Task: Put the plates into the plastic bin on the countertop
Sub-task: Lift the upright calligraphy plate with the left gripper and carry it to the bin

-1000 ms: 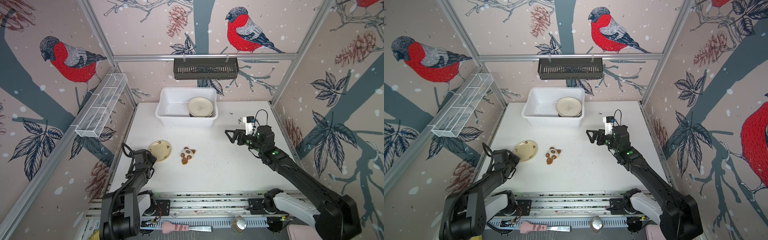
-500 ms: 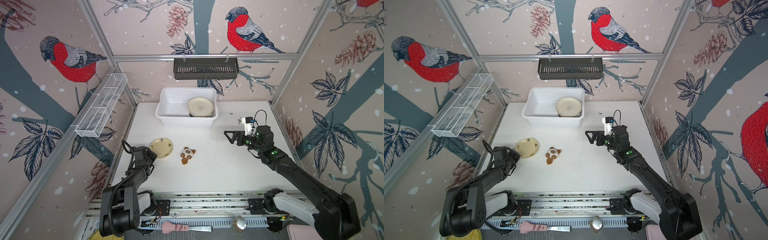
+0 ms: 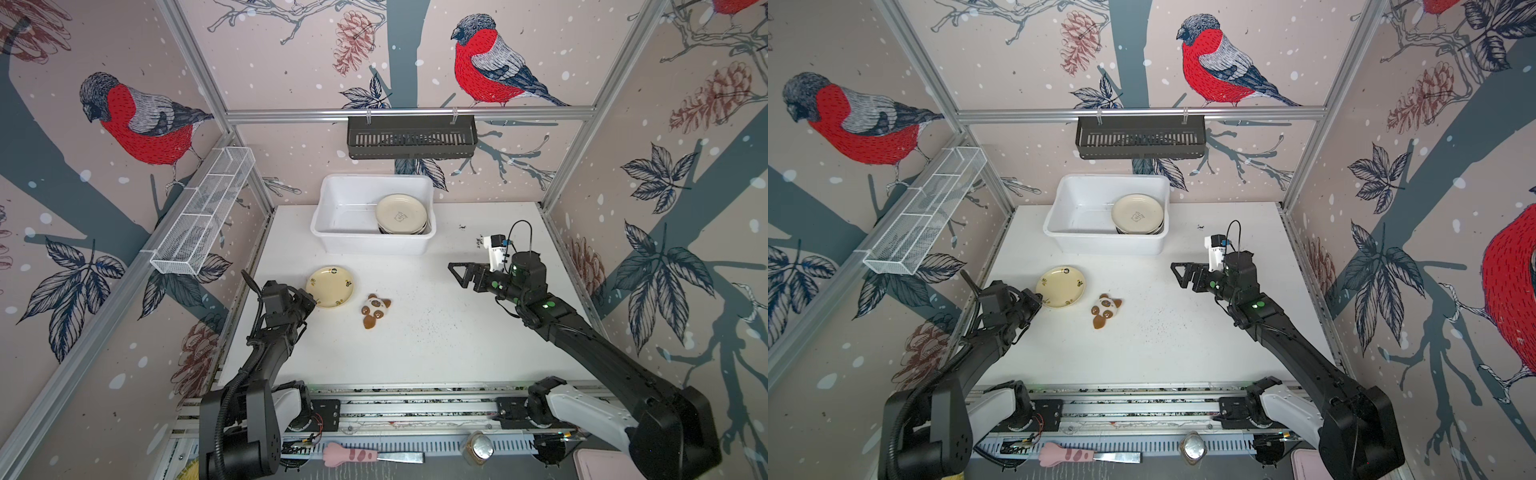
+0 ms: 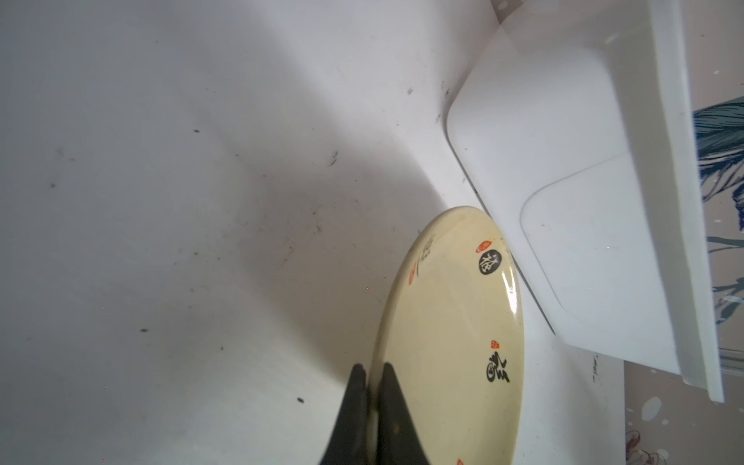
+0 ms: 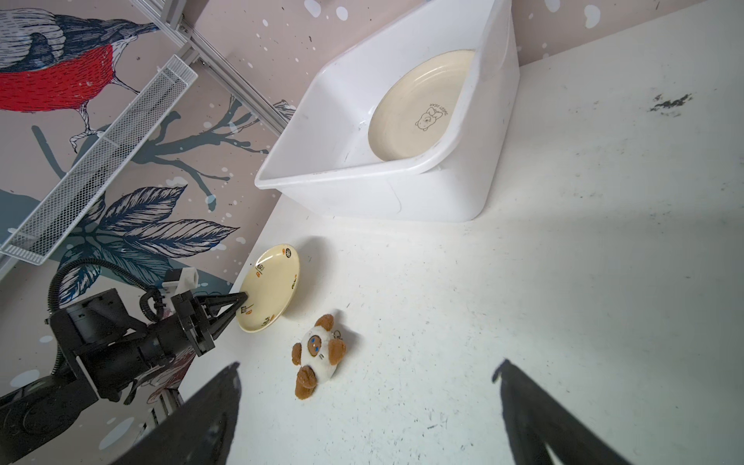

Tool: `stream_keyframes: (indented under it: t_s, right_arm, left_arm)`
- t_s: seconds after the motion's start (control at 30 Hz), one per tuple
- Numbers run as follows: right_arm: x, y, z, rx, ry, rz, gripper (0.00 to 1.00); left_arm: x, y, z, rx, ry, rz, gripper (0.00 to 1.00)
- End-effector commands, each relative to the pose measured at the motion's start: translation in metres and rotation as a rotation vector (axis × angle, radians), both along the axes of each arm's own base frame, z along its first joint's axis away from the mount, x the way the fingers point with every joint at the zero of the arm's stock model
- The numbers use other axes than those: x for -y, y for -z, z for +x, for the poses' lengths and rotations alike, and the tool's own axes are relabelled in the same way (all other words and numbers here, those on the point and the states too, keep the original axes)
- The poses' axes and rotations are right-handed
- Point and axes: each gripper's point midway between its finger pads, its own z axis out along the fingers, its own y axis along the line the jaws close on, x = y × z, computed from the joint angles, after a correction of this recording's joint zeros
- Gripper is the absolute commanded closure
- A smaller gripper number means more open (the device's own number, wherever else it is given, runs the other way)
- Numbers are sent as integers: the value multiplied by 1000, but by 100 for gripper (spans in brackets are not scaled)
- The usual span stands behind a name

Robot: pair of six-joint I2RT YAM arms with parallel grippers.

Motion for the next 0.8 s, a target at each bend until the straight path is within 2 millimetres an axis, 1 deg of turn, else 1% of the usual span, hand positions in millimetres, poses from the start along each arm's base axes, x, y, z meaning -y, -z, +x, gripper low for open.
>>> stream_keyframes:
  t_s: [0.0,0.13,0.23,0.37,0.47,0.57,0.6,0.67,0.77]
  right_arm:
    - [1,-10,3,26,13,2,1]
    - [4,-16,4,44,30,-3,1]
    - [8,-19,6,54,55,-3,1]
    - [8,-23,7,60,61,7,1]
    - [8,-26,8,60,67,17,1]
    - [9,-27,6,61,72,25,1]
    - [9,-26,6,60,74,25,1]
    - [12,-28,5,63,82,20,1]
    - [16,-30,2,67,98,7,0]
  left_arm:
    - [10,-23,4,81,55,-14,100]
    - [10,-53,4,177,60,10,100]
    - [13,-74,2,237,64,-4,100]
    - [25,-103,0,337,83,-40,100]
    - [36,-125,5,386,104,-25,100]
    - [47,-146,16,427,130,-12,100]
    - [50,-150,20,437,140,-15,100]
    - [57,-161,33,462,156,-20,100]
    - [70,-170,56,475,184,-13,100]
